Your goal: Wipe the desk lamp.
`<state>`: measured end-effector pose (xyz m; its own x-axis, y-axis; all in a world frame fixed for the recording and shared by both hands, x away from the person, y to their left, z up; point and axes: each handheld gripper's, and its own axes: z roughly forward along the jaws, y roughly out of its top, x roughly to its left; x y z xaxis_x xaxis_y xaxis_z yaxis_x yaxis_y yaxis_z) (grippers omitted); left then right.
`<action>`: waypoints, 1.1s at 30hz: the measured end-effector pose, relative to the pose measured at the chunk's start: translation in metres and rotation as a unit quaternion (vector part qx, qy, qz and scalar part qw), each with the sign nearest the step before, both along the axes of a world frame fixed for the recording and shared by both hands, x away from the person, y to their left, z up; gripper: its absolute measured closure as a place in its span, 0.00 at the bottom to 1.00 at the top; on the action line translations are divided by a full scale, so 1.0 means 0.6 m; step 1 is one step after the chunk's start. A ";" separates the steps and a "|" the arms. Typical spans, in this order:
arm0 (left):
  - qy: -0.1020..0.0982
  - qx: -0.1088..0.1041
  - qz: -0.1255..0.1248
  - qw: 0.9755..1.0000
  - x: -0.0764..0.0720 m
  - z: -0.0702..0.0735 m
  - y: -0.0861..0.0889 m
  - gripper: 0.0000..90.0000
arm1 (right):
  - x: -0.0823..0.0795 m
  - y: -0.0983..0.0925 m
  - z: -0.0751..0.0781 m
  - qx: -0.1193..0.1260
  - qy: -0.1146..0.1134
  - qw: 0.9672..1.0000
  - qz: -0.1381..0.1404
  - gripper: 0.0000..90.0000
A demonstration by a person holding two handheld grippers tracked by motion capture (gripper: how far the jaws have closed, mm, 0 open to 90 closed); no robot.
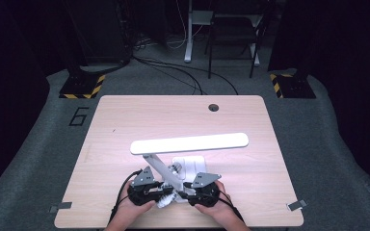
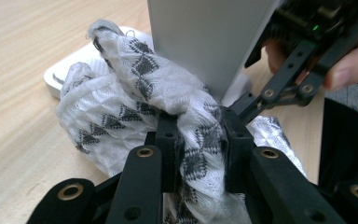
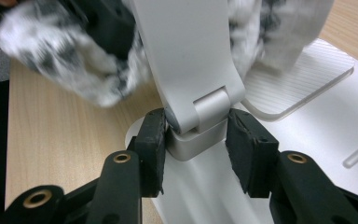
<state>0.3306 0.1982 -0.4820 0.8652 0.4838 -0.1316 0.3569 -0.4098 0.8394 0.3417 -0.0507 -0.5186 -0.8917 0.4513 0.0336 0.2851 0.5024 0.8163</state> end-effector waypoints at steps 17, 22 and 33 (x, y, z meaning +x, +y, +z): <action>-0.020 -0.025 -0.002 0.999 -0.019 0.087 0.035 0.81 | 0.000 0.000 0.000 -0.002 0.000 1.000 0.000 0.65; -0.020 -0.030 -0.001 0.999 -0.024 0.115 0.044 0.81 | 0.000 0.000 0.000 -0.002 -0.001 1.000 0.000 0.65; -0.035 -0.022 0.001 0.999 -0.030 0.182 0.064 0.81 | 0.001 -0.001 0.001 -0.009 -0.004 1.000 0.006 0.65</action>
